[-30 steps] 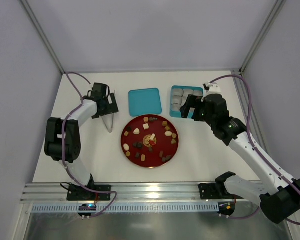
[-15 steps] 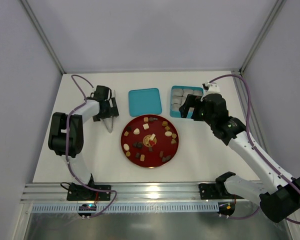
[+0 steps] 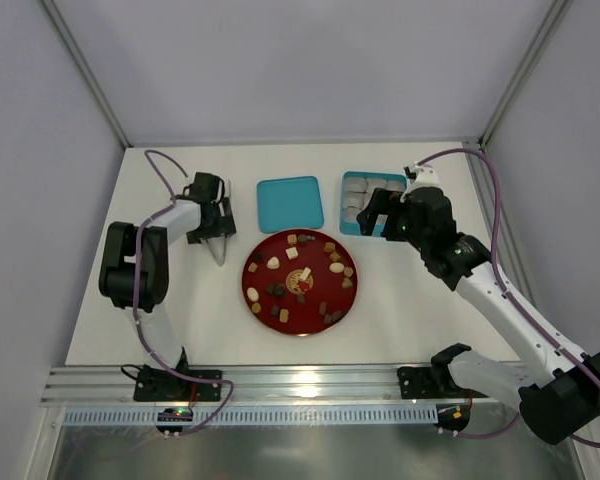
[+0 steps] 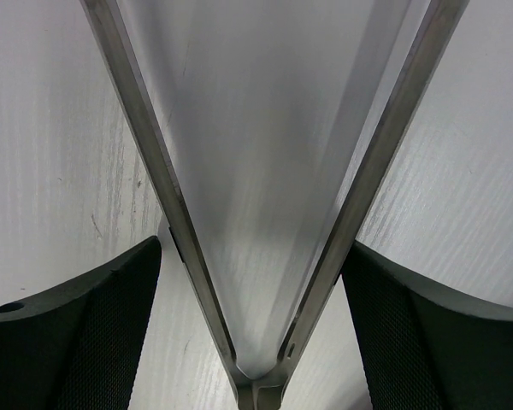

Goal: Pack the chocolate

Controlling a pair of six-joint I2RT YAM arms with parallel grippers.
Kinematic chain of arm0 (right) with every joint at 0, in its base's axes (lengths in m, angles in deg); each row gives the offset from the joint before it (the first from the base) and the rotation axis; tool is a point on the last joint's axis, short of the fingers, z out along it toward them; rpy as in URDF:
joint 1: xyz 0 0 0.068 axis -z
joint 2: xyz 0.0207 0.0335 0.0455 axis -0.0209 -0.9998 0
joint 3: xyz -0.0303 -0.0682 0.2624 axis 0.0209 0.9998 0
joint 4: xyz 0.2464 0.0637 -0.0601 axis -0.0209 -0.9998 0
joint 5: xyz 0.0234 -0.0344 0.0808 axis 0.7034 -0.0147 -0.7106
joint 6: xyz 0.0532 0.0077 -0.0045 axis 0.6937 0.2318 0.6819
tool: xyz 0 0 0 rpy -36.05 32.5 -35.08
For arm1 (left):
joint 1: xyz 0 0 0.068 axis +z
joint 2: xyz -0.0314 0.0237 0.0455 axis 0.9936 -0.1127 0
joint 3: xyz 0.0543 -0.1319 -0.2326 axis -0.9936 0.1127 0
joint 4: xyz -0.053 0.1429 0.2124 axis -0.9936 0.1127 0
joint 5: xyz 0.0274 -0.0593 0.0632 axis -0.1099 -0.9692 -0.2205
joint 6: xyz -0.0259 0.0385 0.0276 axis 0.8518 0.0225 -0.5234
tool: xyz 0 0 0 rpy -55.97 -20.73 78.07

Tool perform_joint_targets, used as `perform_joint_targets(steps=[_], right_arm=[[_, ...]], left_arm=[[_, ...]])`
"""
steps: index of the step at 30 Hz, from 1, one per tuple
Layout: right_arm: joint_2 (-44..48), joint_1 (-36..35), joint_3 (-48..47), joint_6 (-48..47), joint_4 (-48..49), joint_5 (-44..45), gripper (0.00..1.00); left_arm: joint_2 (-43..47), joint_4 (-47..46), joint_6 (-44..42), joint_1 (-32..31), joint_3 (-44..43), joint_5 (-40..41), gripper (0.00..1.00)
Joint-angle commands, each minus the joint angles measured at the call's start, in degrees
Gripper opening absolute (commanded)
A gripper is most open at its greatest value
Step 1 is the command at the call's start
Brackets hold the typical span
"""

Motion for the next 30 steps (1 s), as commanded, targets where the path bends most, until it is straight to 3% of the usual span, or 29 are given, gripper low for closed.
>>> perform_joint_targets(steps=[1,15,25,30], right_arm=[[0.3,-0.1,0.7,0.4,2.9,-0.3,1.0],[0.3,-0.2,0.8,0.2,3.0,-0.9,1.0],[-0.1,-0.2,0.8,0.2,3.4,-1.3,1.0],[0.0,-0.2,1.0,0.2,3.5,-1.3,1.0]], left_arm=[[-0.7,-1.7,2.6,-0.4,-0.1,2.6,0.83],[-2.6,-1.6,2.7,-0.9,-2.0,2.2,0.74],[-1.0,-1.9,0.9,-1.0,-3.0,0.6,0.54],[1.2,-1.3,1.6,-0.9,-4.0,0.7,0.5]])
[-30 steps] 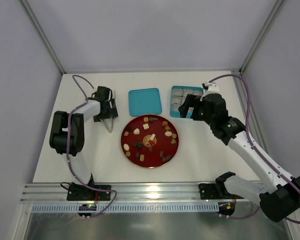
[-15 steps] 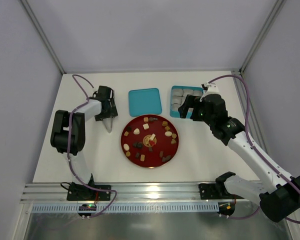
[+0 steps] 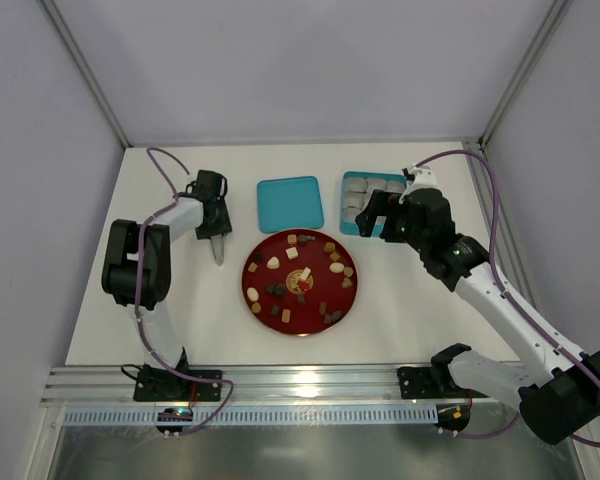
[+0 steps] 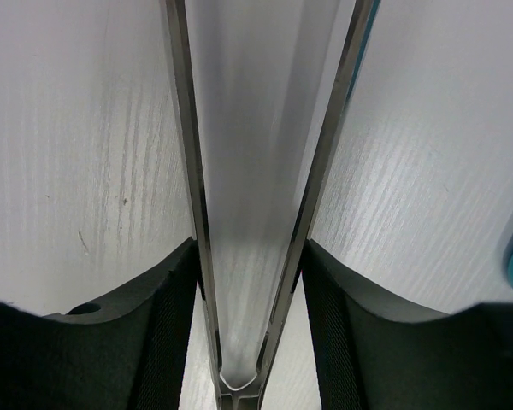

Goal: Pack the chocolate

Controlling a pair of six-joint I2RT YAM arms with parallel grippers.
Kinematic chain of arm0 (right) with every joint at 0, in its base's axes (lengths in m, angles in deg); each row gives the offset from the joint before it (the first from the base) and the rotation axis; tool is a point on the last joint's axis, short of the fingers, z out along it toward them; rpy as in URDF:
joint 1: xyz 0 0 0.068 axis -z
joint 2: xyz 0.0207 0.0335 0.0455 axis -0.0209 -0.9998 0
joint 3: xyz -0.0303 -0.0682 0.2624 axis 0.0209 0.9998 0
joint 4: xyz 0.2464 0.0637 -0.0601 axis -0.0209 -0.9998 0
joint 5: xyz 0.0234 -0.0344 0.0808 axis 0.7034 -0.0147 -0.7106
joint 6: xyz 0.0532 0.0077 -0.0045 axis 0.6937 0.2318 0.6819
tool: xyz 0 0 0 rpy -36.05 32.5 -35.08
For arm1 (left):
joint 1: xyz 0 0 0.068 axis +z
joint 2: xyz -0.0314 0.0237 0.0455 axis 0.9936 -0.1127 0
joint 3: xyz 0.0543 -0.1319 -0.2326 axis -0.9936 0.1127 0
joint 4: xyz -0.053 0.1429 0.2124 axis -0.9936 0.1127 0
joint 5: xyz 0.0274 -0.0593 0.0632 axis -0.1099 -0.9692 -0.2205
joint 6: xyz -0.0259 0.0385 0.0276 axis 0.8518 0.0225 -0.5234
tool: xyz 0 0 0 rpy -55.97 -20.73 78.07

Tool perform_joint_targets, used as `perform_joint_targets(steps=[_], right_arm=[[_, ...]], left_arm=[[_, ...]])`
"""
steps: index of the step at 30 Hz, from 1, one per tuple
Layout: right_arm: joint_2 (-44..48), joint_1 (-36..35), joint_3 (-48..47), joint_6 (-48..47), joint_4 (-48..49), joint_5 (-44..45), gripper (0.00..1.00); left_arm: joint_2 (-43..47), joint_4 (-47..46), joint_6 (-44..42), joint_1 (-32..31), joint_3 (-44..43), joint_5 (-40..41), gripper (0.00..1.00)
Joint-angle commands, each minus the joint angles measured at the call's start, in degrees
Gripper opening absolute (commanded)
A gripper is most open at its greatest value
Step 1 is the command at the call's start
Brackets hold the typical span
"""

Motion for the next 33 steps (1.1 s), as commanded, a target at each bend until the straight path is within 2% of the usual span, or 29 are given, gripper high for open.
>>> perform_joint_targets(steps=[1,15,33], right_arm=[[0.0,-0.2,0.1,0.3,2.5,-0.5,1.0],[0.1,-0.2,0.0,0.7,2.3,-0.9,1.0],[-0.3,-0.2,-0.4,0.7,2.1,-1.0,1.0]], left_arm=[[2.8,0.2,0.4,-0.2,-2.8,-0.3,0.5],[8.6,8.9,3.5,-0.2,-8.1,0.9,0.51],[14.6,20.0,2.0,-0.5,-14.5,0.6,0.49]])
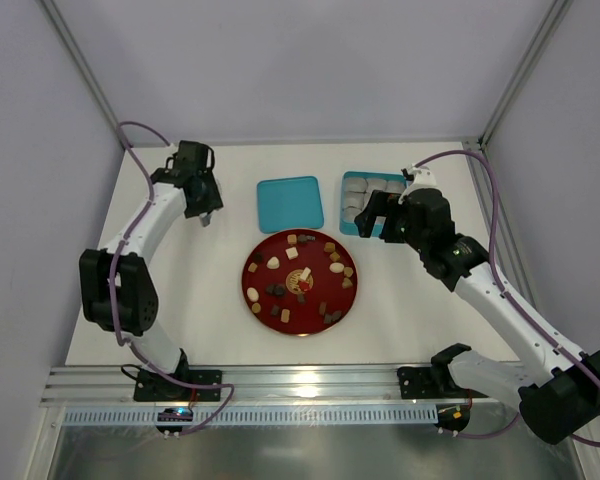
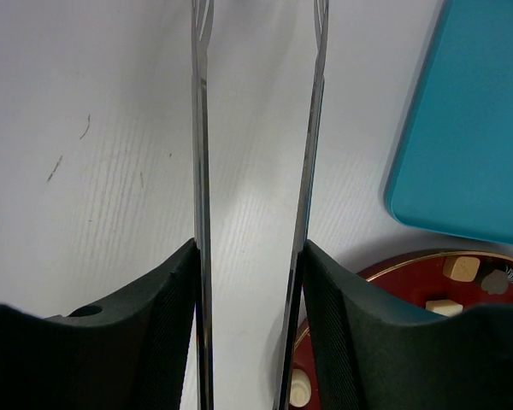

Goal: Pack the chocolate

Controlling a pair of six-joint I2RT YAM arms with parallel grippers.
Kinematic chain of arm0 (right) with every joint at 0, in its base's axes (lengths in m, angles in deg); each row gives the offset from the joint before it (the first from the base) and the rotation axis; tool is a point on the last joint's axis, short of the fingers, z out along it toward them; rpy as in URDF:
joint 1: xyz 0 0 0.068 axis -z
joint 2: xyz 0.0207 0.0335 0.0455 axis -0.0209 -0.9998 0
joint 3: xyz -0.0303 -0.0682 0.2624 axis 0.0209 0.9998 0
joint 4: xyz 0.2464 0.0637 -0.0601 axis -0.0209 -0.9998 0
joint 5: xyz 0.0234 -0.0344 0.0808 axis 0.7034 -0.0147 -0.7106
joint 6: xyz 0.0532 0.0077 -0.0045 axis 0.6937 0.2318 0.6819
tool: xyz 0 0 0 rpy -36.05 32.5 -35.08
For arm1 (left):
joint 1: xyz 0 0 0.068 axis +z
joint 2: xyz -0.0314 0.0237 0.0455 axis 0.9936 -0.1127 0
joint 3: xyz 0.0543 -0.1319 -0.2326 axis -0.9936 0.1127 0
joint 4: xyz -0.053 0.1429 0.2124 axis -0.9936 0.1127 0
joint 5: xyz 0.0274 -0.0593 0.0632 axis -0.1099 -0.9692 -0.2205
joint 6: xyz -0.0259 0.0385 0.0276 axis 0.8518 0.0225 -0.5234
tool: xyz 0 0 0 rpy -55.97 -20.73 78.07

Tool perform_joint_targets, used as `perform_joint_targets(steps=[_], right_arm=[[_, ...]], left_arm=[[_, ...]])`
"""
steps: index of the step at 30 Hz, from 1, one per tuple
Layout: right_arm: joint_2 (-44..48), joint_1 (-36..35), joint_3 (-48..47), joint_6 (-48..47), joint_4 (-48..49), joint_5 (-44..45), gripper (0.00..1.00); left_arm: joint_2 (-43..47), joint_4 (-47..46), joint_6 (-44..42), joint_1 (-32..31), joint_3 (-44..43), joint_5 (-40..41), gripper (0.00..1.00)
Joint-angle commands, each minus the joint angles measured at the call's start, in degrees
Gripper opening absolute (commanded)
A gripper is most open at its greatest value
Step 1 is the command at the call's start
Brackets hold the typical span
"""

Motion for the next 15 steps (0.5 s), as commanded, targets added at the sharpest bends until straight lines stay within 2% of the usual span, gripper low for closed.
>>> perform_joint_targets(steps=[1,15], right_arm=[[-0.2,-0.2,-0.5,0.6,2.0,-0.2,1.0],[-0.2,-0.2,-1.6,0.2,1.6,-0.5,1.0]], left_arm=[[3.5,3.1,-0.9,-0.5,-3.2,0.4,0.49],[10.3,8.5,-3.6,-2.3,-4.5,-0.9,0.47]])
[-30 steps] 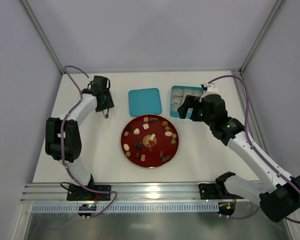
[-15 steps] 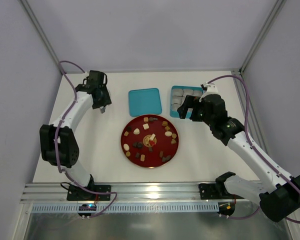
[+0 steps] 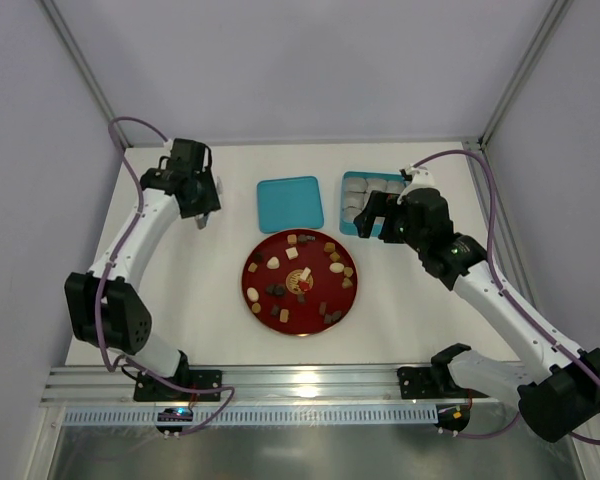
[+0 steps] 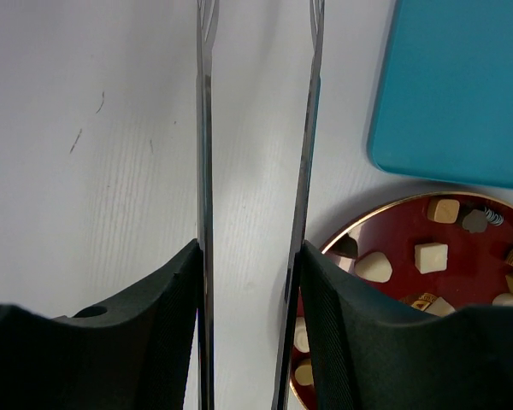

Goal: Pack the chocolate

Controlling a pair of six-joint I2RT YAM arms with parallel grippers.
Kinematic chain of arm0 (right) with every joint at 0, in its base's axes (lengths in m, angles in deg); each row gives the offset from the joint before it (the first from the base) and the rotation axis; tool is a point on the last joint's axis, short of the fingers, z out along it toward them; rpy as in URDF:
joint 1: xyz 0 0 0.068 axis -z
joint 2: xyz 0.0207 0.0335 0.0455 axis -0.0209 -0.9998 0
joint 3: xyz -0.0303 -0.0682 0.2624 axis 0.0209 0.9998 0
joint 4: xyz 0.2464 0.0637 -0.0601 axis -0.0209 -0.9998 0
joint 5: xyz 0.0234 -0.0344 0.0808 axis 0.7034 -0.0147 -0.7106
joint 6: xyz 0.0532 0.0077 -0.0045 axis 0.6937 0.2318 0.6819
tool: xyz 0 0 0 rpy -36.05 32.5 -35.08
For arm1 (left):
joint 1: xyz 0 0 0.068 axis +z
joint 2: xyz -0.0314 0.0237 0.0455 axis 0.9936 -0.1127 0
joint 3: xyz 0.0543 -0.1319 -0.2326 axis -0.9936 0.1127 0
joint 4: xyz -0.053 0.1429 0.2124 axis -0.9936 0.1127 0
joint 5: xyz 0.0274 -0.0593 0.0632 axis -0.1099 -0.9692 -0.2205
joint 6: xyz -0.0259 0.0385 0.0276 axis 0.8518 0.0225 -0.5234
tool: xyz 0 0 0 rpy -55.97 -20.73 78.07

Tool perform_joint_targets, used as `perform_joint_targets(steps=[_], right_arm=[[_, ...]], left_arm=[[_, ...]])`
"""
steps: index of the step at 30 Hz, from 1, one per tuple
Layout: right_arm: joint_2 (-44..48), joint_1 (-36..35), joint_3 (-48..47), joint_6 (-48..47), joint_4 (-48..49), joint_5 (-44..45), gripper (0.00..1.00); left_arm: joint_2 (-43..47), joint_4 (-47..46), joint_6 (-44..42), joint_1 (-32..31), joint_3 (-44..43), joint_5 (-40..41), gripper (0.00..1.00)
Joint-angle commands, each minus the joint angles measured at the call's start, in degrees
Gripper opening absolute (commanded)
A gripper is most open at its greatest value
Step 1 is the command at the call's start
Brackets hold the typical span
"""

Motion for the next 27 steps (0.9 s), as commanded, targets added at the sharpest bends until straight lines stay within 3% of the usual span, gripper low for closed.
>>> perform_joint_targets(steps=[1,13,27], right_arm=[[0.6,-0.2,-1.6,0.2,1.8,-0.4,1.0],[1.0,-0.1,-1.8,-0.3,0.2,0.7,1.0],[0.8,-0.1,-1.7,-0.4,-0.2,1.9,1.0]], left_arm=[[4.3,2.3,-1.7,-0.5,-2.7,-0.7,0.47],[10.5,5.3,-2.8,-4.4,-1.5,-2.9,0.47],[16.5,7.8,-0.3,-15.3,2.6,-4.9,0.44]])
